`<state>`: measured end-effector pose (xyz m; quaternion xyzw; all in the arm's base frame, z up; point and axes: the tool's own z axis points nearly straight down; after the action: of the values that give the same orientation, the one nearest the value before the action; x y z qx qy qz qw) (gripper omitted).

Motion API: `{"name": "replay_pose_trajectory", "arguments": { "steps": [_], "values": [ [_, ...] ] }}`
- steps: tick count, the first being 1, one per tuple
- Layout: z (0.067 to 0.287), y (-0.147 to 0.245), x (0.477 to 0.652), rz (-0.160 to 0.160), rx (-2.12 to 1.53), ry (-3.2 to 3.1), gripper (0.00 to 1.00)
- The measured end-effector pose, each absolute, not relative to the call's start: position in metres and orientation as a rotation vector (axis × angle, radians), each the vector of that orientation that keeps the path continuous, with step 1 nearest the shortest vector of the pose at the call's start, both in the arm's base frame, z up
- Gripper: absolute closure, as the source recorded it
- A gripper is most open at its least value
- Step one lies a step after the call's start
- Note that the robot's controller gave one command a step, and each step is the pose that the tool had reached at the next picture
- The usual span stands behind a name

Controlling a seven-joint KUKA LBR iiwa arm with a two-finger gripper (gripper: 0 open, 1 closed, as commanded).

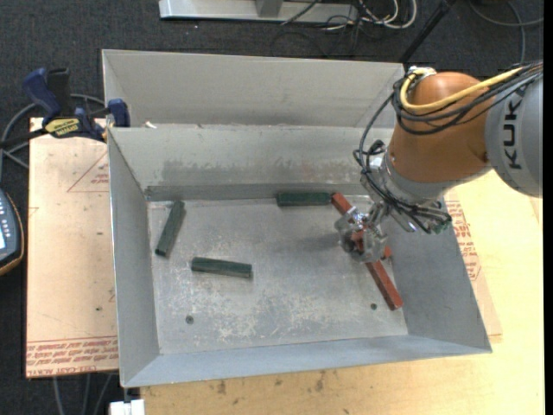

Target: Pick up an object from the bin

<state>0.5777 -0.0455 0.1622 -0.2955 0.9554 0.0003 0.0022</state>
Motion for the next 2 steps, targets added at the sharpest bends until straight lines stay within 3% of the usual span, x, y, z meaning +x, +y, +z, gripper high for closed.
{"name": "replay_pose_trajectory", "arguments": {
  "steps": [1, 2],
  "values": [
    [0.162, -0.032, 0.604, 0.001, -0.956, 2.987, 1.0],
    [0.165, -0.064, 0.617, 0.0, -1.064, 2.951, 1.0]
  ]
}}
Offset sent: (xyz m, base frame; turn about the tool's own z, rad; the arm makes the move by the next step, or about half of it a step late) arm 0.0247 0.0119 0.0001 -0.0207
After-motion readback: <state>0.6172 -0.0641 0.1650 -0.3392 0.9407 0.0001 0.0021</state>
